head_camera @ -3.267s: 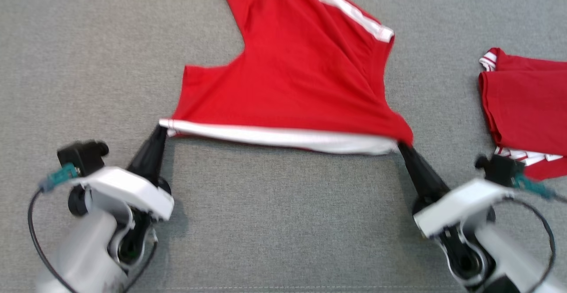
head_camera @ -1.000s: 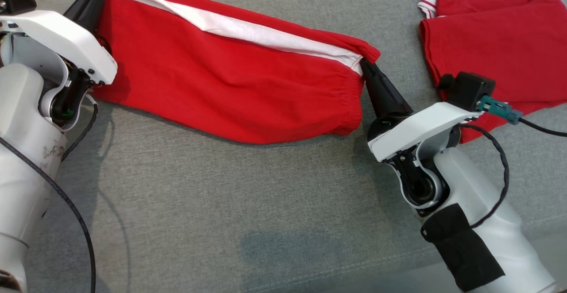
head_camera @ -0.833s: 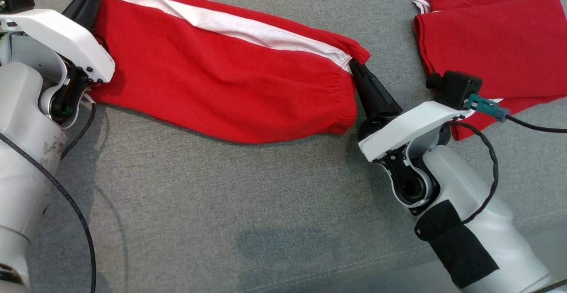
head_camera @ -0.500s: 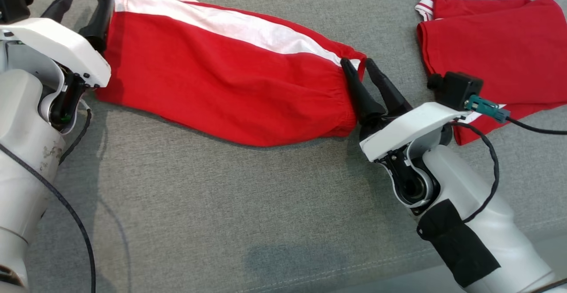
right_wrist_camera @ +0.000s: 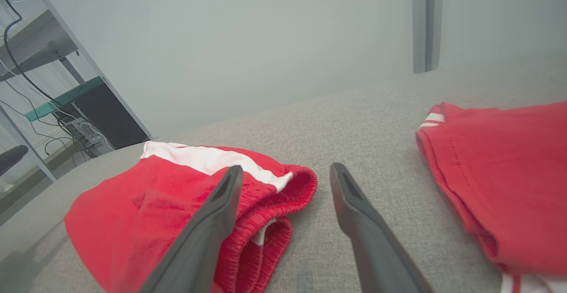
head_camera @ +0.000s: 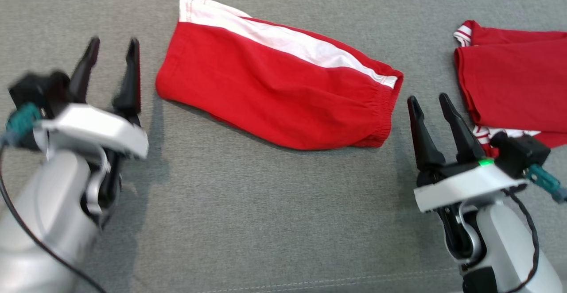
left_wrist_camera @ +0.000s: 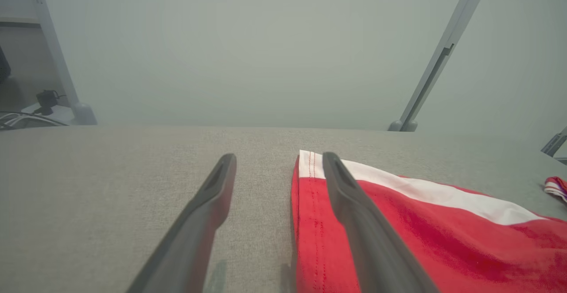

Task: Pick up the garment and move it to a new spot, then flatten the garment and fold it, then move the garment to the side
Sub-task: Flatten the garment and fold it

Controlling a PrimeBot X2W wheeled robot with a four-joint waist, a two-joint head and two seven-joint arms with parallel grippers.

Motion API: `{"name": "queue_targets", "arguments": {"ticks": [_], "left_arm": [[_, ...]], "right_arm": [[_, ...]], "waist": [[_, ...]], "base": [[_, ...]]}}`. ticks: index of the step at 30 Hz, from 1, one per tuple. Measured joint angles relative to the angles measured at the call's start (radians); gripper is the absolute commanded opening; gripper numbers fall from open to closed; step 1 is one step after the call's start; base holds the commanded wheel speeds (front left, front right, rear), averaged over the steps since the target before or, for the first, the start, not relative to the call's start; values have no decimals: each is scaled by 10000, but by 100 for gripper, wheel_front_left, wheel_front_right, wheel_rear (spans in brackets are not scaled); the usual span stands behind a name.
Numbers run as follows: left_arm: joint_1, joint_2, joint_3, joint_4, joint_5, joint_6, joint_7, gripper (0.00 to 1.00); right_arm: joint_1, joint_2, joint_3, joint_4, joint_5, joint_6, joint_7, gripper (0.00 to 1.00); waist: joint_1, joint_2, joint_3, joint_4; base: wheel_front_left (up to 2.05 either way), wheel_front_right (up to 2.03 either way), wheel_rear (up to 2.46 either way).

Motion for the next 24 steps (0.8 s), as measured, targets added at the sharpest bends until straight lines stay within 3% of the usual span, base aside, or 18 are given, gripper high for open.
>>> {"name": "queue_targets", "arguments": {"ticks": [6,12,20,24], "left_arm": [[3118,140,516,-3147,849,1519,-25,100],[4740,299,681,-4660,1103,2303,-25,100],[4990,602,677,-5116,1120,2370,376,100],[4436,842,464,-4991,1041,1779,986,100]], "right_arm": [[1556,213,-821,-901,-1396,0,0,100],[2530,334,-1273,-1398,-1793,0,0,100],[2665,422,-1285,-1599,-1950,0,0,100],[2495,453,-1195,-1505,-1421,0,0,100]], "waist": [[1,0,-376,408],[1,0,-620,556],[0,0,-619,453],[0,0,-516,388]], "base": [[0,0,0],[0,0,0],[0,0,0],[0,0,0]]}}
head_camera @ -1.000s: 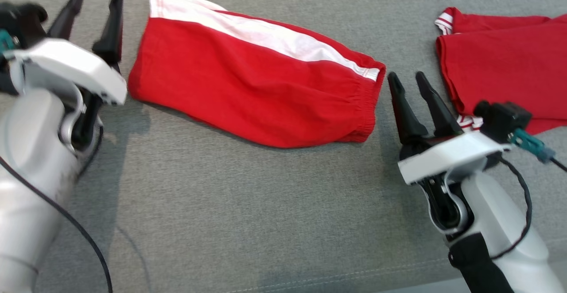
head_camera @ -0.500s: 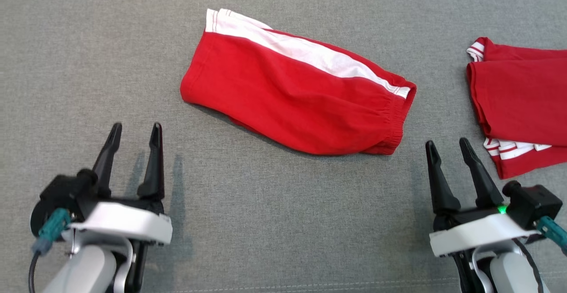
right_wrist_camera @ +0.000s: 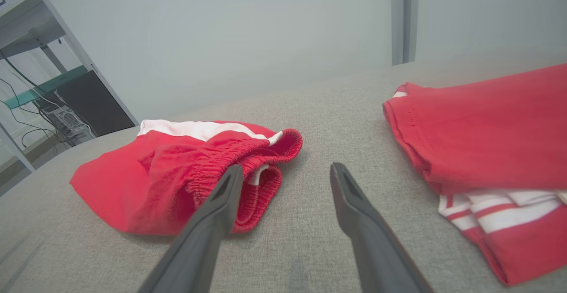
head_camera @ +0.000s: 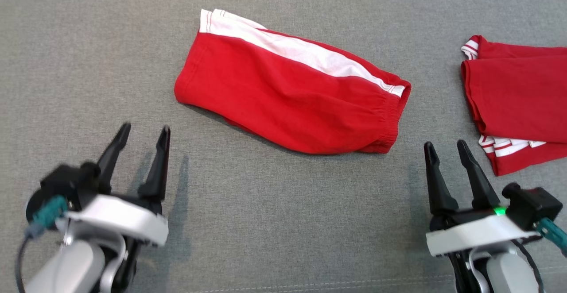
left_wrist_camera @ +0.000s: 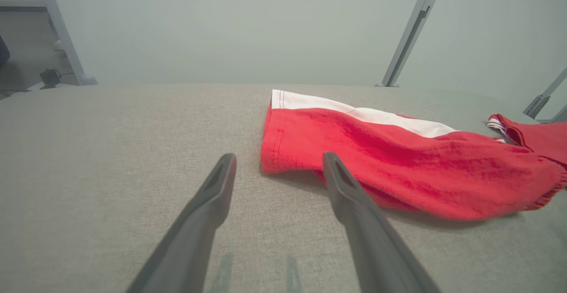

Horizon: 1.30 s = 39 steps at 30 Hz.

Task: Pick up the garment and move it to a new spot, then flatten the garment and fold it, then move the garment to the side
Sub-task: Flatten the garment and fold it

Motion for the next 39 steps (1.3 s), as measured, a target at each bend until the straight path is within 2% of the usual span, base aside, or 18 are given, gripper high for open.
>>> {"name": "queue_targets", "arguments": {"ticks": [6,11,16,23,30,39], "left_arm": [[-2383,305,-69,800,-533,-1325,1221,100],[-4172,251,-224,1921,-1164,-2414,2389,100],[-5110,244,-422,3267,-1647,-3206,3290,100],[-5547,213,-585,4422,-2057,-3722,4019,100],[-5735,240,-683,5388,-2332,-3906,4466,100],[-6250,265,-842,6349,-2855,-4167,5072,100]], "right_arm": [[-1625,10,744,951,299,0,2,100],[-2952,-27,1519,1898,823,0,2,100],[-3595,-50,2399,2592,1659,0,0,100],[-3663,-82,3149,3126,2552,0,0,100],[-3923,-100,4088,3333,3513,0,0,100],[-4601,-148,4777,3833,4343,0,-13,100]], "waist": [[0,0,410,-198],[0,0,813,-534],[0,0,1089,-991],[0,0,1253,-1292],[0,0,1319,-1471],[0,0,1400,-1623]], "base": [[0,0,0],[0,0,0],[0,0,0],[0,0,0],[0,0,0],[0,0,0]]}}
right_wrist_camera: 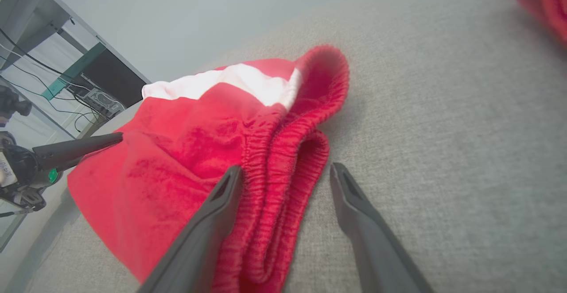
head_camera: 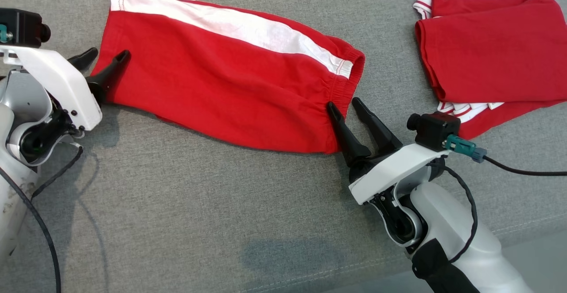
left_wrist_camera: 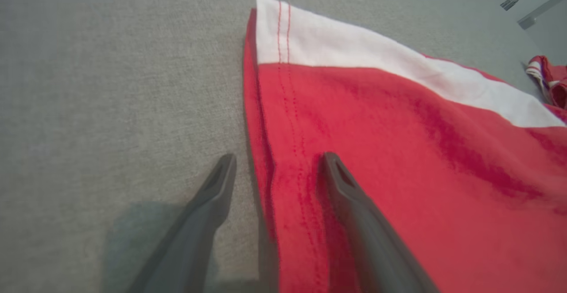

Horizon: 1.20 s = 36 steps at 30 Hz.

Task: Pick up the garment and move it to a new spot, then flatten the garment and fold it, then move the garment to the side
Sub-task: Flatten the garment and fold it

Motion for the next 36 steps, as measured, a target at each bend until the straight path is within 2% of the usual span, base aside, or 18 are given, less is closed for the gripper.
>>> {"name": "queue_targets", "arguments": {"ticks": [5,6,7,8,9,10,14,17,22,24,29,36], "left_arm": [[-198,4,-56,198,-512,-86,525,100],[-242,4,-69,230,-713,-86,683,100],[-300,10,-96,272,-803,-88,861,100],[-330,-2,-69,284,-991,-88,1112,75],[-331,-29,10,282,-1296,-88,1241,25],[-331,-33,4,282,-1406,-88,1252,0],[-311,-121,63,282,-1716,-88,1296,0],[-206,-242,198,25,-1824,-88,934,0],[627,-307,397,-913,-1843,-84,2,0],[1129,-359,430,-1375,-1843,-58,-382,0],[2549,-594,397,-2685,-1779,318,-1292,0],[4614,-809,257,-4000,-1678,951,-2313,0]], "right_arm": [[-260,-48,456,148,600,-2,-21,100],[-340,-63,598,240,711,-2,-65,69],[-419,-75,673,280,849,-2,-65,34],[-493,-81,754,330,1007,-2,-65,0],[-576,-88,828,366,1087,-2,-65,0],[-653,-82,878,391,1156,-2,-65,0],[-933,-36,878,740,1336,-2,-65,0],[-962,-2,625,934,1321,0,-63,0],[-850,-548,288,777,1350,0,293,0],[-600,-943,100,483,1430,0,525,0],[386,-1707,-504,-531,1436,0,1185,0],[2452,-2102,-1858,-2173,936,0,2347,0]], "waist": [[0,0,17,-72],[1,0,16,-76],[0,0,12,-77],[0,0,10,-76],[1,0,9,-74],[0,0,11,-64],[0,0,2,35],[0,0,-68,173],[0,0,-282,575],[0,0,-392,781],[0,0,-734,1303],[0,0,-1288,1938]], "base": [[0,0,0],[0,0,0],[0,0,0],[0,0,0],[0,0,0],[0,0,0],[0,0,0],[0,0,0],[0,0,0],[0,0,0],[0,0,0],[0,0,0]]}}
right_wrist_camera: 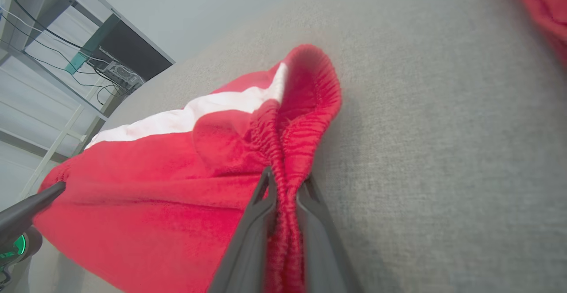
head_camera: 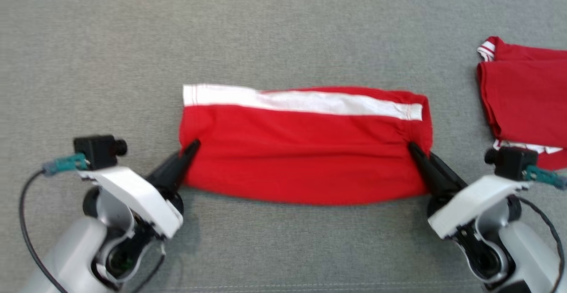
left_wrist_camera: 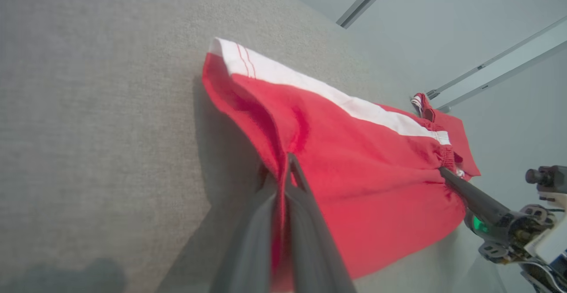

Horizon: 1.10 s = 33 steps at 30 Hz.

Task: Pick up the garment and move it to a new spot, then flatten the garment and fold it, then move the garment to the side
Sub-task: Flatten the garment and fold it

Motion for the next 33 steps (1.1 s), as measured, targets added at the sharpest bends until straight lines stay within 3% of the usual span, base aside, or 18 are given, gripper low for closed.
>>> {"name": "queue_targets", "arguments": {"ticks": [4,12,13,14,18,21,24,25,26,28,29,30,32,33], "left_arm": [[654,-219,-244,-224,23,140,-121,0],[1228,-487,-347,-33,-36,211,-504,0],[1228,-527,-343,-8,-36,211,-598,54],[1230,-568,-343,48,-38,209,-612,100],[1253,-715,-267,222,-40,228,-953,100],[1275,-679,-73,311,343,523,-1551,100],[1283,-604,157,286,1133,1091,-2552,100],[1283,-604,157,286,1133,1091,-2552,100],[1327,-564,305,127,1697,1490,-3198,100],[1480,-499,453,-205,2326,1969,-3501,100],[1582,-439,485,-385,2654,2209,-3595,100],[1717,-405,522,-554,3022,2437,-3647,100],[2079,-401,644,-930,3572,2834,-3695,100],[2079,-401,644,-930,3572,2834,-3695,100]], "right_arm": [[1238,182,-1039,-779,-635,0,652,0],[2684,1325,-2462,-1755,-1837,0,1549,0],[2725,1436,-2548,-1799,-1885,0,1570,0],[2731,1522,-2623,-1799,-2011,0,1582,0],[2731,1720,-2823,-1820,-2309,0,1661,0],[2730,1804,-2951,-1758,-2395,0,1659,0],[2728,1812,-3012,-1682,-2550,0,1521,0],[2728,1812,-3012,-1682,-2550,0,1521,0],[2728,1818,-3012,-1576,-2752,0,1346,0],[2735,1808,-3018,-1404,-2955,0,1106,0],[2739,1810,-3026,-1375,-3078,0,928,33],[2748,1812,-3032,-1352,-3225,0,685,100],[2806,1806,-3106,-1321,-3733,0,138,100],[2806,1806,-3106,-1321,-3733,0,138,100]], "waist": [[0,0,-258,304],[0,0,-697,485],[0,0,-718,490],[0,0,-747,492],[0,0,-822,512],[0,0,-840,542],[0,0,-872,610],[0,0,-872,610],[0,0,-954,656],[0,0,-1067,706],[0,0,-1117,730],[0,0,-1182,750],[0,0,-1327,783],[0,0,-1327,783]], "base": [[0,0,0],[0,0,0],[0,0,0],[0,0,0],[0,0,0],[0,0,0],[0,0,0],[0,0,0],[0,0,0],[0,0,0],[0,0,0],[0,0,0],[0,0,0],[0,0,0]]}}
